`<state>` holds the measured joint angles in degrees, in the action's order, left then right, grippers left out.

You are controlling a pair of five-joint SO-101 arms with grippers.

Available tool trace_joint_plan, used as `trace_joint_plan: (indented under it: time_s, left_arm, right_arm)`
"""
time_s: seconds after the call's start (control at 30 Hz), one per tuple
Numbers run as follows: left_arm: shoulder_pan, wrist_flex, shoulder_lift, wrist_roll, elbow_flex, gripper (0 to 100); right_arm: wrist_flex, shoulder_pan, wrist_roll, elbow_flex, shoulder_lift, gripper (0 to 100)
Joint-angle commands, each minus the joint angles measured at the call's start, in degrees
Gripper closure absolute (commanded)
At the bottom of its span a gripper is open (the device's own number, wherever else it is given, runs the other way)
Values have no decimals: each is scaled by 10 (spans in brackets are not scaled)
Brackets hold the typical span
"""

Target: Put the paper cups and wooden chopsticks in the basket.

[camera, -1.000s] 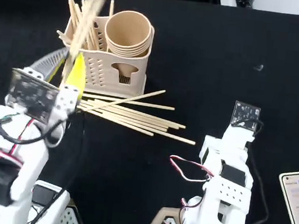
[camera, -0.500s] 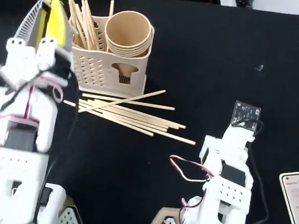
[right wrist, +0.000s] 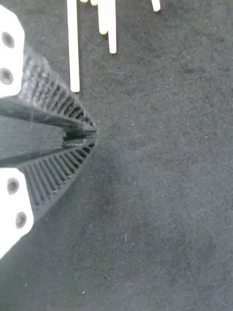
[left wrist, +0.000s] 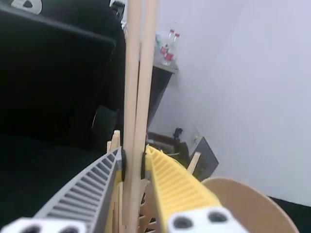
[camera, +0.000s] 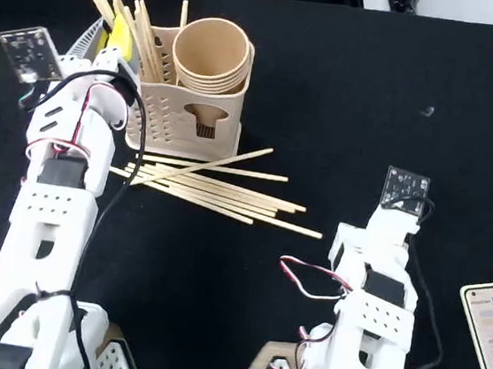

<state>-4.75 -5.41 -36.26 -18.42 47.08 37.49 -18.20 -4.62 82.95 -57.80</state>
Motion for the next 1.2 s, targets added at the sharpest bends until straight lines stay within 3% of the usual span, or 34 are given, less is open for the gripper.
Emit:
trace_joint_plan:
  time_s: [0.0, 0.13, 0.3, 0.43, 0.7, 0.97, 1.17]
  left_arm:
    - [-3, -14, 20, -7, -31, 970]
    - [-2, -13, 33, -7, -34, 964]
    - [-2, 48, 31, -9, -46, 827]
    - [-4, 138, 31, -8, -100, 827]
    - [-7, 229, 25, -7, -199, 827]
    - [-8, 452, -127, -4, -275, 827]
    - [-11, 629, -266, 135, -220, 827]
  right_arm:
    - [-12, 7, -1, -4, -14, 987]
    - [-12, 7, -1, -4, -14, 987]
    - [-12, 7, -1, -4, -14, 987]
    - [-12, 7, -1, -4, -14, 987]
    - [-12, 7, -1, -4, -14, 987]
    - [-12, 7, -1, -4, -14, 987]
    - [-11, 7, -1, -4, -14, 986]
